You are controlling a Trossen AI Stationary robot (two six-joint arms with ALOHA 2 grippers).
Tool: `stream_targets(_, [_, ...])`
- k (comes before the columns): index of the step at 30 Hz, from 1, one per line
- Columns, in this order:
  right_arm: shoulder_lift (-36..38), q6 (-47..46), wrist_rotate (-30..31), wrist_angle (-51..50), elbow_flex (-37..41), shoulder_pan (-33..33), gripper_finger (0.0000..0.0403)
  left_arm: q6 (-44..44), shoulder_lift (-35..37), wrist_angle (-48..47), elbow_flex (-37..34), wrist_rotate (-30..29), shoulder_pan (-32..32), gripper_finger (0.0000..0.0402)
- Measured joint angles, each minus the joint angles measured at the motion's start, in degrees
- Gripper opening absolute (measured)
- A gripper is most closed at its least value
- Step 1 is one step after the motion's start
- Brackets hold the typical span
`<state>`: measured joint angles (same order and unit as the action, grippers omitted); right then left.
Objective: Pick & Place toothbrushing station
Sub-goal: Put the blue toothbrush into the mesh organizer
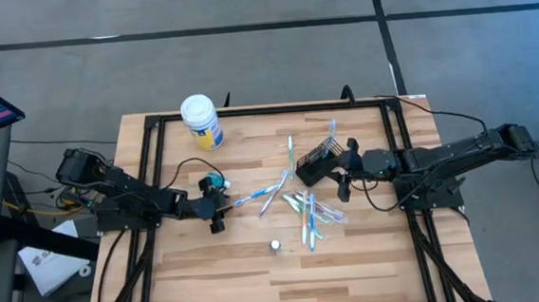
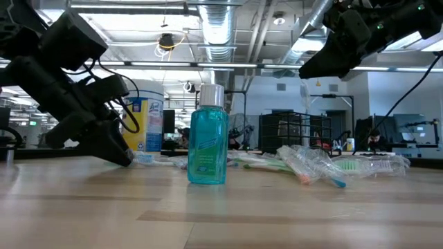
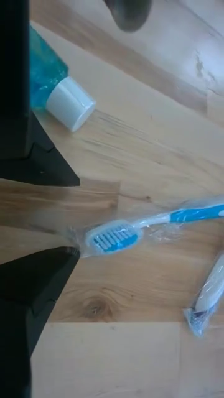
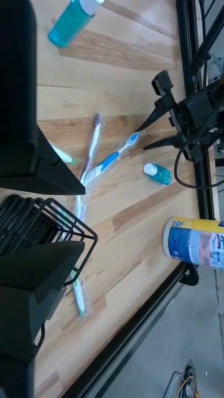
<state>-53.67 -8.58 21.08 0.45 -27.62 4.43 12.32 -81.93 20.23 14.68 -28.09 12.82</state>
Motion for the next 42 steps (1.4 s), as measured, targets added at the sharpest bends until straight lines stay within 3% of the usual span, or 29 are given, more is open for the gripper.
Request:
stream_targets(7, [0.0,0.0,0.0,0.0,0.0,0.0,0.012,-0.04,-0.04,-0.11,-0.02,-0.4,-0.02,0.0115])
stream_targets(15, [0.0,0.0,0.0,0.0,0.0,0.0,0.012,-1.12,-0.04,-0.15,-0.04,0.56,-0.04,0.001])
stream_targets(28, [0.0,-0.02,-0.04,0.01,0.0,0.0,0.012,-2.01,1.76,-0.29,-0.04,0.69,-0.04,0.0001])
stream_targets(42, [0.0,-0.02,-0.17,0.88,0.02,0.0,0.012,-2.04,17.44,-10.44,2.12,0.71,-0.04,0.0])
